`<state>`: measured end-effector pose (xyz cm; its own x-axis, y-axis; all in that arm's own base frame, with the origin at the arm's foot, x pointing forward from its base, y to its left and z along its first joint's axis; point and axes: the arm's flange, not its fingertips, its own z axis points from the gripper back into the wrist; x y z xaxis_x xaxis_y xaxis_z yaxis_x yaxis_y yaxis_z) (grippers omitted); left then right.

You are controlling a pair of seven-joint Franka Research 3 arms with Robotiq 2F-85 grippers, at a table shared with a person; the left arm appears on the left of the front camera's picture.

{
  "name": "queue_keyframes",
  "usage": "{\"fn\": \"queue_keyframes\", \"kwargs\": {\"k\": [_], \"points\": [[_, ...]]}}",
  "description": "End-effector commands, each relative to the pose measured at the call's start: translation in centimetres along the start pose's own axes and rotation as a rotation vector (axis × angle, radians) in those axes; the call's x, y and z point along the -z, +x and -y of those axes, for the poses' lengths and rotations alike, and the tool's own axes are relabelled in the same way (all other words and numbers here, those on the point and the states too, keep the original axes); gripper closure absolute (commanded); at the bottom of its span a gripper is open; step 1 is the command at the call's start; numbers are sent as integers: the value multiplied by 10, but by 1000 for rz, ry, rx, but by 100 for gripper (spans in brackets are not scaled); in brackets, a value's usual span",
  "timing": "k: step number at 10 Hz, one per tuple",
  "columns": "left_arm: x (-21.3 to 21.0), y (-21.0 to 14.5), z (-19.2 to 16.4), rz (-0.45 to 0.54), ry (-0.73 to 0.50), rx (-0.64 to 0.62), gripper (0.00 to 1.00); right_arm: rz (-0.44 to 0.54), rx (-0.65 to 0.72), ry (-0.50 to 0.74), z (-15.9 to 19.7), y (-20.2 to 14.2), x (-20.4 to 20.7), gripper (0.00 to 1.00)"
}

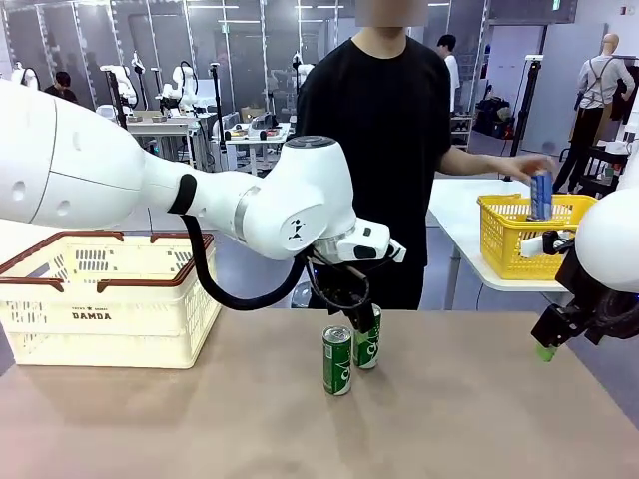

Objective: Place the drinks into the Shopping basket.
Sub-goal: Pick up one drink and place it into the Shopping basket.

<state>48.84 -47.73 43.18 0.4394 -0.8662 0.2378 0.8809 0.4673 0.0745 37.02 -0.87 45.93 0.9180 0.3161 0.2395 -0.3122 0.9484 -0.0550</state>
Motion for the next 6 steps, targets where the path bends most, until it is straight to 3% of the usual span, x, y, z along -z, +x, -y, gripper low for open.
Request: {"fn": "queue_keyframes", "kwargs": {"k": [1, 6], "points": [[-2, 0, -1, 23, -12, 6, 0, -3, -14, 2, 1, -1, -1, 0], [9, -3, -11, -21, -9, -4, 0, -3, -14, 2, 1, -1, -1, 0]]}}
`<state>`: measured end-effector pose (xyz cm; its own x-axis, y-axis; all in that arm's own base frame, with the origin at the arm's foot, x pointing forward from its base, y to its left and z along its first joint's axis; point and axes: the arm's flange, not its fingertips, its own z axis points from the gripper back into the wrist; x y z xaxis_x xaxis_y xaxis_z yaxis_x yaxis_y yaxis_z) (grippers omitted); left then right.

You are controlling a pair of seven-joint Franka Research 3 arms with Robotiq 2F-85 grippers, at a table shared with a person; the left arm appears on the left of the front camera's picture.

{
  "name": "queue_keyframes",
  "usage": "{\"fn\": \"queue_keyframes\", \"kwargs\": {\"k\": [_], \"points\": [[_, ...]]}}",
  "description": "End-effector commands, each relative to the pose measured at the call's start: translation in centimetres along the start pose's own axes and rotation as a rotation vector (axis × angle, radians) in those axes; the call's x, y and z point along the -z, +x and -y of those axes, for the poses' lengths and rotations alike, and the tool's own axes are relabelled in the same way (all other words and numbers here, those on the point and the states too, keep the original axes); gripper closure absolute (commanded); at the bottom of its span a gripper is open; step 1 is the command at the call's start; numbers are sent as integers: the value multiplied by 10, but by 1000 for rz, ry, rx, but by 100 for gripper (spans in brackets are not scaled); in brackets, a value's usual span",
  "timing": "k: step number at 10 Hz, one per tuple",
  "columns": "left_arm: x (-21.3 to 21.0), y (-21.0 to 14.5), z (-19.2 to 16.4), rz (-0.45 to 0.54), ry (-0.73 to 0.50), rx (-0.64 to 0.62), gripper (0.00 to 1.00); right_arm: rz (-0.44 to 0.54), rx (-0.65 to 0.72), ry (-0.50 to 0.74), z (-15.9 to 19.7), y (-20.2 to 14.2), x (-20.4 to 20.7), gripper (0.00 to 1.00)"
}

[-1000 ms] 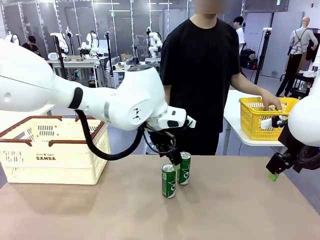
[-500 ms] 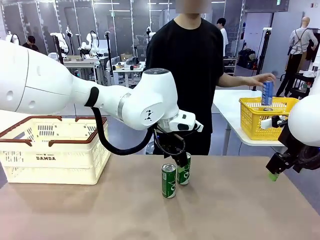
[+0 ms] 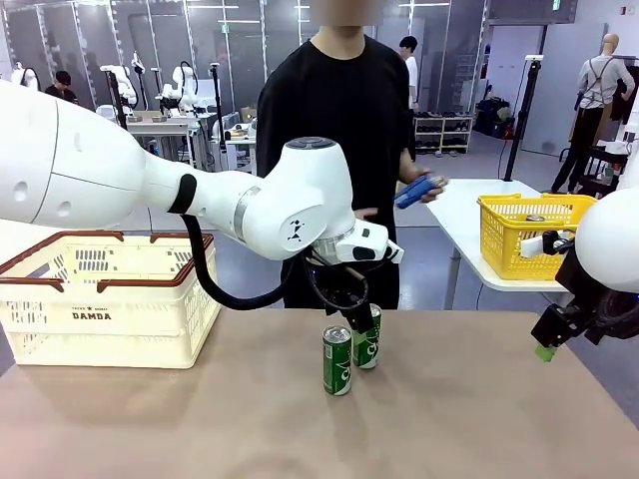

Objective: Place the drinks into the Shopping basket.
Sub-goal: Pick up one drink and place it into the Shopping basket.

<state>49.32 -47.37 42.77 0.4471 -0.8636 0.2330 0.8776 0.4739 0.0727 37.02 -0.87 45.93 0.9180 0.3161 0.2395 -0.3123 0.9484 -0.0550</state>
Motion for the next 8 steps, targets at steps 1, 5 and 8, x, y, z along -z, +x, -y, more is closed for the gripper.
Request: {"fn": "queue_keyframes", "kwargs": {"k": [1, 5, 8], "points": [[10, -2, -6, -25, -14, 11, 0, -3, -14, 2, 1, -1, -1, 0], [35, -2, -10, -65, -65, -5, 0, -3, -14, 2, 1, -1, -1, 0], [50, -4, -11, -80, -71, -19, 0, -3, -14, 2, 1, -1, -1, 0]]}}
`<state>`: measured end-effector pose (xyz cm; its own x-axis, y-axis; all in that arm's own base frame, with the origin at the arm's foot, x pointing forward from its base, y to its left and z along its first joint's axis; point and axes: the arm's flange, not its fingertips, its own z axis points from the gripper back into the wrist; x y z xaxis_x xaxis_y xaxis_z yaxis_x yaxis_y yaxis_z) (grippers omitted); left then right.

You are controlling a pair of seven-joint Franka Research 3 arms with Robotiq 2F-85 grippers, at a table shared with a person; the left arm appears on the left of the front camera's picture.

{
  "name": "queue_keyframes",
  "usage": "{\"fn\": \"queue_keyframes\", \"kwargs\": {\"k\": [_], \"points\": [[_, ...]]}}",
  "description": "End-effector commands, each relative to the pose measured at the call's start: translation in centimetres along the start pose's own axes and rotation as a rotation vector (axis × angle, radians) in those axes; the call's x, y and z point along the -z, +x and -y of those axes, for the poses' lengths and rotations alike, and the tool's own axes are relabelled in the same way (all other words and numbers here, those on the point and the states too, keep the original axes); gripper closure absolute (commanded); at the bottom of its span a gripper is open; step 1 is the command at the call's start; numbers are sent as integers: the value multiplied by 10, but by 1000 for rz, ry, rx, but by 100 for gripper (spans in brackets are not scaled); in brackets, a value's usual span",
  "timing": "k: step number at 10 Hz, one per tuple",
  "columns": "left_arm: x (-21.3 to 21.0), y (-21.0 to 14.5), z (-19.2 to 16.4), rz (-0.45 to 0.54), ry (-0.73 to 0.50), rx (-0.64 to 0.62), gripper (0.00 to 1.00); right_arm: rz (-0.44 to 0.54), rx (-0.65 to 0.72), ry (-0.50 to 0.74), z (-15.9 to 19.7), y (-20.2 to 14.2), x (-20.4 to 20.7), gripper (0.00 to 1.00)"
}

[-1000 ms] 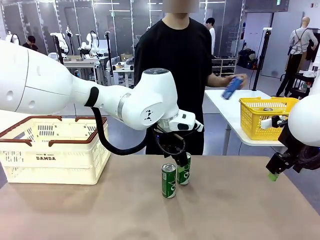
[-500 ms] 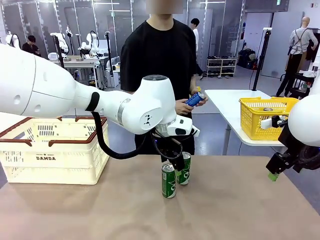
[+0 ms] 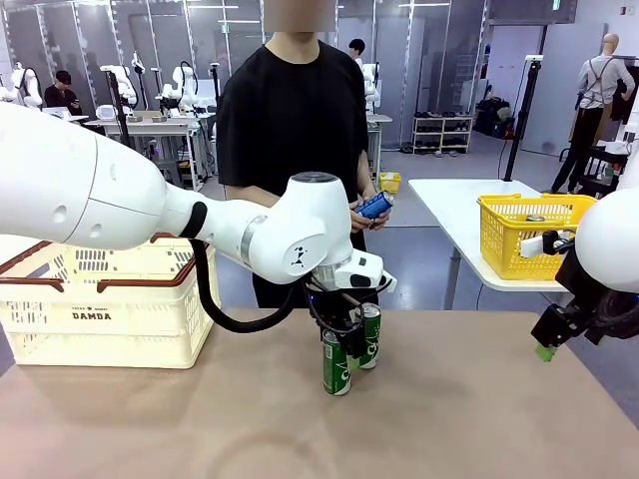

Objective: Place the drinks into the Shopping basket.
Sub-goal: Pick up one drink and place it into the Shopping basket.

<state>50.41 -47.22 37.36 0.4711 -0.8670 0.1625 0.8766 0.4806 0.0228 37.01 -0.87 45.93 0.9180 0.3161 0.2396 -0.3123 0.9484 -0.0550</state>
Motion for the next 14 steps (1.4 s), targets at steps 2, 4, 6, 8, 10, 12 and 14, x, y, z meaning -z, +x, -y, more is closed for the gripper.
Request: {"fn": "queue_keyframes", "kwargs": {"k": [2, 4, 6, 8, 10, 12, 14], "points": [[-1, 5, -6, -9, -36, -13, 0, -3, -14, 2, 1, -1, -1, 0], [1, 4, -7, -12, -65, -10, 0, -3, -14, 2, 1, -1, -1, 0], [1, 3, -6, -32, -66, 10, 20, -3, -14, 2, 1, -1, -1, 0], [1, 1, -6, -50, -72, 0, 25, -3, -14, 2, 1, -1, -1, 0], [-1, 2, -7, -46, -80, 1, 45, -3, -14, 2, 1, -1, -1, 0], [-1, 2, -9, -48, -85, 7, 45, -3, -14, 2, 1, -1, -1, 0], [0, 3, -11, -56, -83, 8, 64, -3, -14, 2, 1, -1, -1, 0]]}}
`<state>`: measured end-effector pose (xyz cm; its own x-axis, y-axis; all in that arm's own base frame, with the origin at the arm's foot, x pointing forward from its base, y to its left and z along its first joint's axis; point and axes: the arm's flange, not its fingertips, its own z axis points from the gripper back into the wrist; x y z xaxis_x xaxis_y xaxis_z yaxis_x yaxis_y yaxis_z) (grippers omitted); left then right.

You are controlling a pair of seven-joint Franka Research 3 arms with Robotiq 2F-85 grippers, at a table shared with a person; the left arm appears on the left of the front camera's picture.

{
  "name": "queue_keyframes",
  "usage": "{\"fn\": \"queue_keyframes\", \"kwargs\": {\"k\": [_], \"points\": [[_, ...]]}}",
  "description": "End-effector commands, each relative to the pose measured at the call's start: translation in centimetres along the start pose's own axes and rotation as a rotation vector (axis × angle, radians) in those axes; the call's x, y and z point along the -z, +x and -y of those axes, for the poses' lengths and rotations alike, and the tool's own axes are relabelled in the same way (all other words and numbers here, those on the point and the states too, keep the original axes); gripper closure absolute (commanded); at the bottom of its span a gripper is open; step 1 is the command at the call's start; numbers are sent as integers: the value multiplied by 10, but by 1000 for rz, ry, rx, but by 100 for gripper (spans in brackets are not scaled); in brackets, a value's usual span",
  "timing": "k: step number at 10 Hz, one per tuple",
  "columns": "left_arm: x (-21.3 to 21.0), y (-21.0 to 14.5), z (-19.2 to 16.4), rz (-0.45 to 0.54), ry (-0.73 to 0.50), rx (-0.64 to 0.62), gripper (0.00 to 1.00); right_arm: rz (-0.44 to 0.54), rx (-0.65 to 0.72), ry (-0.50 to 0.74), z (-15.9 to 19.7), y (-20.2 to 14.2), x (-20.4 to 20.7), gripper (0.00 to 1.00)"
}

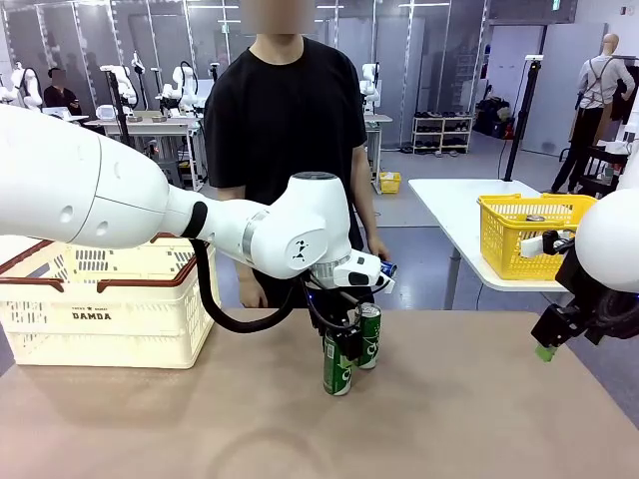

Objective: Place the drinks into the Shopping basket.
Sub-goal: Pick up one drink and place it into the Shopping basket.

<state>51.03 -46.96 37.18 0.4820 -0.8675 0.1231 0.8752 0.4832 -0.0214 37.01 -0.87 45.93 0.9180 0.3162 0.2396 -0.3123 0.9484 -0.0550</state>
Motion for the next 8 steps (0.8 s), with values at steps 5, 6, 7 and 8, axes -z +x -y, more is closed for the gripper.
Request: {"fn": "queue_keyframes", "kwargs": {"k": [5, 6, 7, 8], "points": [[-36, -19, -2, -15, 6, 14, 100, -3, -14, 2, 1, -1, -1, 0], [-53, -37, -6, -15, 10, 8, 100, -3, -14, 2, 1, -1, -1, 0], [-73, -55, -14, -3, 7, -14, 100, -3, -14, 2, 1, -1, -1, 0], [-95, -73, -26, 28, 21, -59, 100, -3, -14, 2, 1, -1, -1, 0]]}}
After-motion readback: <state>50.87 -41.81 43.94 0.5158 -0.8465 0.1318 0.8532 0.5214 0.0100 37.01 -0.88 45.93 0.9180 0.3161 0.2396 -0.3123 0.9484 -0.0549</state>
